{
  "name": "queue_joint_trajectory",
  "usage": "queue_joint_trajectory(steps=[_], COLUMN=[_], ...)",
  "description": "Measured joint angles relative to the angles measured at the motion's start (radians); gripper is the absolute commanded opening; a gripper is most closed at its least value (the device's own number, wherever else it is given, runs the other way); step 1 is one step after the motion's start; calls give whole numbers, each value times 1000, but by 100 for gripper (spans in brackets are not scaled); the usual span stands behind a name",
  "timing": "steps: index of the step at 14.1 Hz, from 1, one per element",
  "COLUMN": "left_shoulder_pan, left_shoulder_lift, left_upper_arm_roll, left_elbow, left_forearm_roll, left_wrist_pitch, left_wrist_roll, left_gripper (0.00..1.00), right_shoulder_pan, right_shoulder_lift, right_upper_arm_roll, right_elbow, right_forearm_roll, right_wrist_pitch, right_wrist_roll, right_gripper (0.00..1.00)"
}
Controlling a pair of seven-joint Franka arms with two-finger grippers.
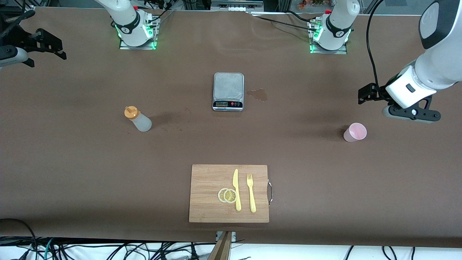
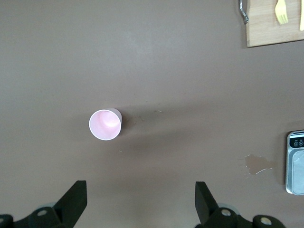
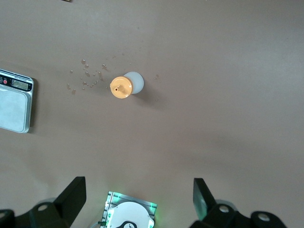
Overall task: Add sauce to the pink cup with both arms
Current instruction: 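Lower the left gripper onto the pink cup and grasp it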
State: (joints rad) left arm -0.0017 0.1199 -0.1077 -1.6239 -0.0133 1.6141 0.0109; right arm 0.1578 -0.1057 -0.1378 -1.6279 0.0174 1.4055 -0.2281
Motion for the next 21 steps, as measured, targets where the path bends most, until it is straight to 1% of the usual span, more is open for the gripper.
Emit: queue_joint_trajectory(steps=[2,4,5,7,10,12,14,15,16,17,18,19,20,21], left_shoulder_pan=[5,17,34,98,201,223,223,222,223,226,228,231,233,234], left_shoulder_lift=[25,44,51,83,167,203,209,211,215,219,219,219,219,219], left_upper_arm_roll=[1,2,2,4,6,6,1,-1,0,0,0,1,1,1], left_elbow=[-33,-98,-133,-198,-255,-292,-358,-402,-448,-486,-509,-518,-520,-520], left_forearm_roll=[43,64,69,74,74,74,74,74,74,74,74,74,74,74], left_wrist_pitch=[57,141,182,277,402,464,569,648,724,774,799,807,809,810], left_wrist_roll=[1,11,32,121,249,285,298,299,299,299,300,300,300,300], left_gripper=[100,100,100,100,100,100,99,88,75,67,55,39,27,18], right_shoulder_pan=[0,0,0,0,0,0,0,0,0,0,0,0,0,1], right_shoulder_lift=[0,-1,-4,-16,-27,-32,-35,-35,-35,-35,-35,-35,-35,-35], right_upper_arm_roll=[0,0,0,0,0,0,0,0,0,0,0,1,3,5], right_elbow=[-2,-3,-4,-14,-33,-38,-43,-46,-49,-51,-53,-55,-59,-63], right_forearm_roll=[0,0,0,0,0,0,0,0,0,0,0,0,0,0], right_wrist_pitch=[0,0,0,0,1,1,2,4,5,6,7,8,11,17], right_wrist_roll=[0,0,0,0,0,0,0,0,0,0,0,0,0,0], right_gripper=[100,100,100,100,100,100,100,100,100,100,100,100,100,100])
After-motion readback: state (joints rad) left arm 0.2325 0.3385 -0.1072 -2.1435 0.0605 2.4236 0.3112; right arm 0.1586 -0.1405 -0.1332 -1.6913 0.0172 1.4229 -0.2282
